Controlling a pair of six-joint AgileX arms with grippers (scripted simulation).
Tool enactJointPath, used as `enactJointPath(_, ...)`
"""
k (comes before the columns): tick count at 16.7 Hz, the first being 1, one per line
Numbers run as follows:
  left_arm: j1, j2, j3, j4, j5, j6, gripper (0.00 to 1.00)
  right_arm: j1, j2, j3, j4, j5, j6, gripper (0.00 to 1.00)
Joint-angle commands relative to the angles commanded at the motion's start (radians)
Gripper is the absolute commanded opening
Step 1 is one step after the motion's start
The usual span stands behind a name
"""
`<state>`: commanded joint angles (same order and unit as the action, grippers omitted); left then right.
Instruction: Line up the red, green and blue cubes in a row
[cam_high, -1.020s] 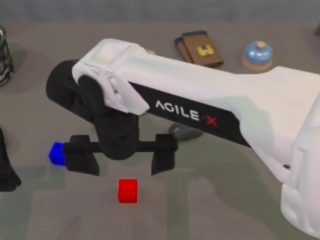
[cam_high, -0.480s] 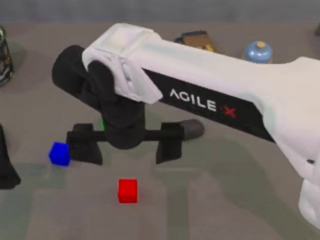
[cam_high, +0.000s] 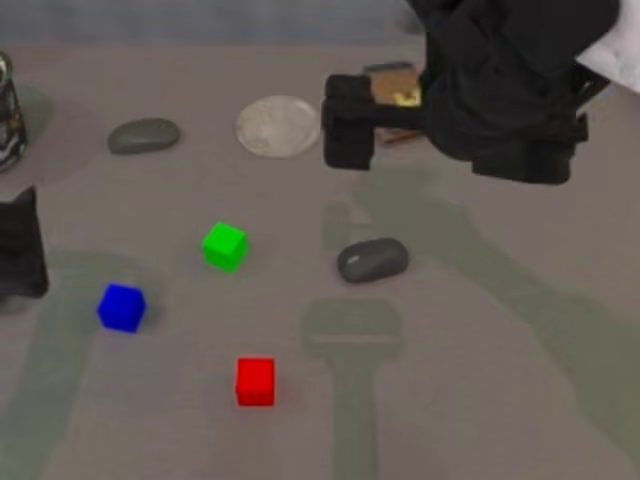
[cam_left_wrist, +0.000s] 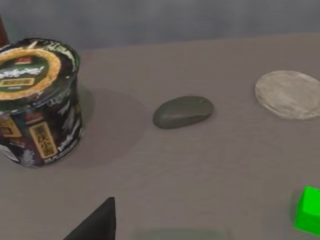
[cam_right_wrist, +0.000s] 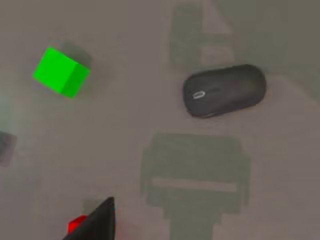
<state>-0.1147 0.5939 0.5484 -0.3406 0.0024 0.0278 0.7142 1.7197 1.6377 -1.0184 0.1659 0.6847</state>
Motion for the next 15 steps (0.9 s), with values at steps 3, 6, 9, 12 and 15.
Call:
enactJointPath(3,-0.050,0.325,0.248,-0.166,-0.001,0.015,1.00,-0.135,-0.353,-0.298,0.163,0.021,-0.138,1.00)
enactJointPath(6,-0.102,0.665,0.495,-0.339,-0.003,0.031,1.00,-0.275,-0.710,-0.620,0.336,0.021,-0.278,1.00)
enactJointPath(9,-0.153,0.990,0.729,-0.505,-0.003,0.045,1.00,-0.404,-1.028,-0.929,0.507,0.000,-0.405,1.00)
enactJointPath(12,-0.197,1.263,0.946,-0.646,-0.003,0.056,1.00,-0.516,-1.279,-1.195,0.673,-0.039,-0.512,1.00)
enactJointPath(15,-0.235,1.467,1.131,-0.755,-0.001,0.065,1.00,-0.606,-1.482,-1.410,0.828,-0.088,-0.598,1.00)
